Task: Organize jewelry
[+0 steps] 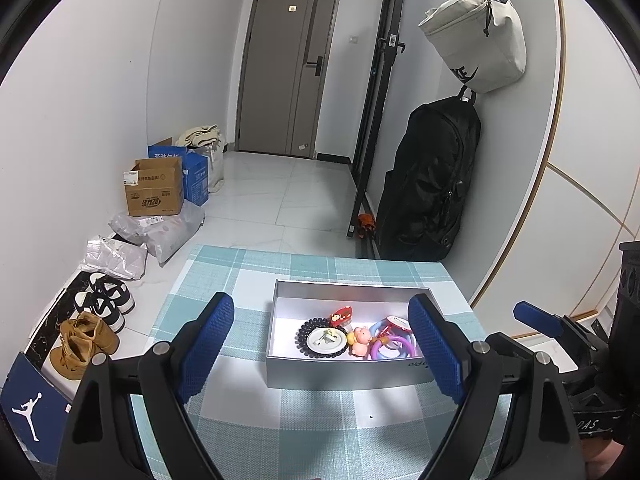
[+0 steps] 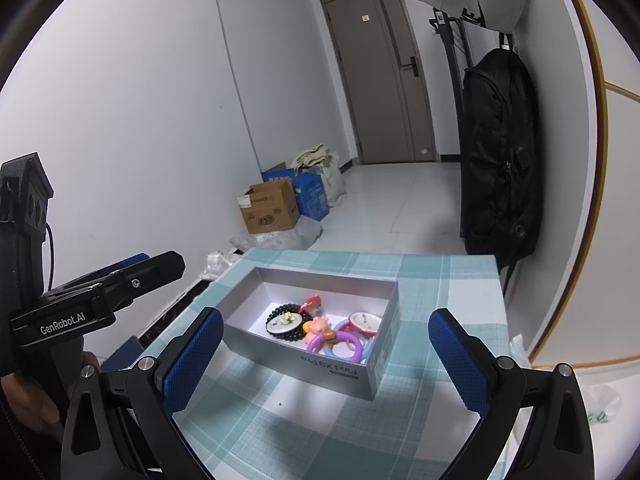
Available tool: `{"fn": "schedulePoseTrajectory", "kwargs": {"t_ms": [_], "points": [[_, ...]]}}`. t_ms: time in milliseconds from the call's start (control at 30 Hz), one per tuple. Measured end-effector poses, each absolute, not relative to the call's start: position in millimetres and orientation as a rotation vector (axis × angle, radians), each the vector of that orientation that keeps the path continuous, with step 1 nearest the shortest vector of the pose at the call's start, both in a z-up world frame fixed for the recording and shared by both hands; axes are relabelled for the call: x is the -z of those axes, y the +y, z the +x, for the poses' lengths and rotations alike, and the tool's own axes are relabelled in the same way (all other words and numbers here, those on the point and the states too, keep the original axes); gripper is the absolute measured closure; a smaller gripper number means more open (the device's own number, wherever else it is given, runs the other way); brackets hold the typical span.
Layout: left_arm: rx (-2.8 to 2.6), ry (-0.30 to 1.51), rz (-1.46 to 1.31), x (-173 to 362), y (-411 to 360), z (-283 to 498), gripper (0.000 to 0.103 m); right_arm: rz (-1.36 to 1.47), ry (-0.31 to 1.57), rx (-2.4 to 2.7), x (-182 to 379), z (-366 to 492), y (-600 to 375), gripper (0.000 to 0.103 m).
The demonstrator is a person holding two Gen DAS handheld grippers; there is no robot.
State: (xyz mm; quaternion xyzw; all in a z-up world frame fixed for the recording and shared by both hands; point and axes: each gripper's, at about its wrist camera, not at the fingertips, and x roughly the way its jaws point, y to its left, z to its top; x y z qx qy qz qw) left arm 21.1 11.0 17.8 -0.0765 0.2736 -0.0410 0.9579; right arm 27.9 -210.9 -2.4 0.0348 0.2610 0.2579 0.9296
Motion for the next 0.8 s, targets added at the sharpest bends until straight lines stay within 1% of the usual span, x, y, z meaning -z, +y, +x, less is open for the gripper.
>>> {"fn": "schedulePoseTrajectory", "kwargs": {"t_ms": [700, 800], "points": [[0.086, 0.54, -0.169, -22.2, 12.7, 20.5, 0.017, 0.061, 0.544, -0.528, 4.2, 28.7, -210.9, 0.0], [0.088, 0.499, -0.161, -25.0, 11.8, 16.2, 0.017, 0.06, 0.544, -0.528, 4.1, 28.6, -210.7, 0.0]]}}
